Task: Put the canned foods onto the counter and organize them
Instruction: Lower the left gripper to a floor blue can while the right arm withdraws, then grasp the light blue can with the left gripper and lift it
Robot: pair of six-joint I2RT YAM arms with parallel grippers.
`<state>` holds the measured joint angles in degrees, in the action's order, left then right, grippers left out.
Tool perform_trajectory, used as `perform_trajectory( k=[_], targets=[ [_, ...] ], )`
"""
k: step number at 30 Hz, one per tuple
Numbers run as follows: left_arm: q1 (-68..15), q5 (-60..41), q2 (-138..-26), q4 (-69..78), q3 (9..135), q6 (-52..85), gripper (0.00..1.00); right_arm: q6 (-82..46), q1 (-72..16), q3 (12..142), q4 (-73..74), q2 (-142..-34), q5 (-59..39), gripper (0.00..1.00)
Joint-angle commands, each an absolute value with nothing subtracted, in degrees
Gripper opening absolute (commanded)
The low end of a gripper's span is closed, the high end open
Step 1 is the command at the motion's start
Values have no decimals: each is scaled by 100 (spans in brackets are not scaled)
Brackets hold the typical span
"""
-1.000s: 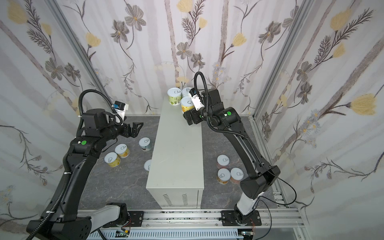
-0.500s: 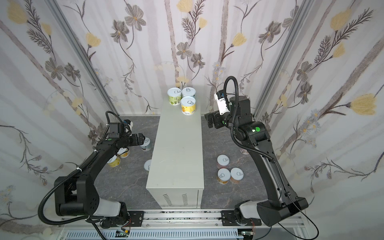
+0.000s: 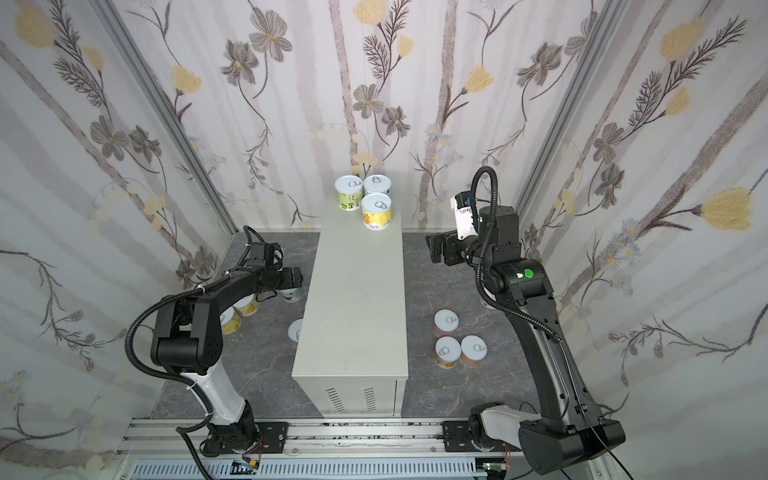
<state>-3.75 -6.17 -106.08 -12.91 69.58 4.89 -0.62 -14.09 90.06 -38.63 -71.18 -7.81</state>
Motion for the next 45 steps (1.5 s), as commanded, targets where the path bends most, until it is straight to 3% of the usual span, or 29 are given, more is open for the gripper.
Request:
perform_trajectory(
  k=[1,10,20,38,45],
  targets=[
    [-501,-424,-10876,-1402,7213,460,100,-46,-1376,8975,-3622,-7144,-927,100],
    [-1008,501,-11124,-1898,7269,352,100,1,-1343,9018,-3514,-7373,-1019,100],
    [-1044,799,-10792,-1680,6846,787,91,35,-1333,9004,-3427,-7567,-1231,100],
    [-1037,738,-10450,-2104,6982,618,62,113,-1345,9043,-3336,-7757,-1387,99],
    [-987,647,-9859,-3267,8253,364,59,377,-1362,9567,-3634,-8017,-1635,98]
  ],
)
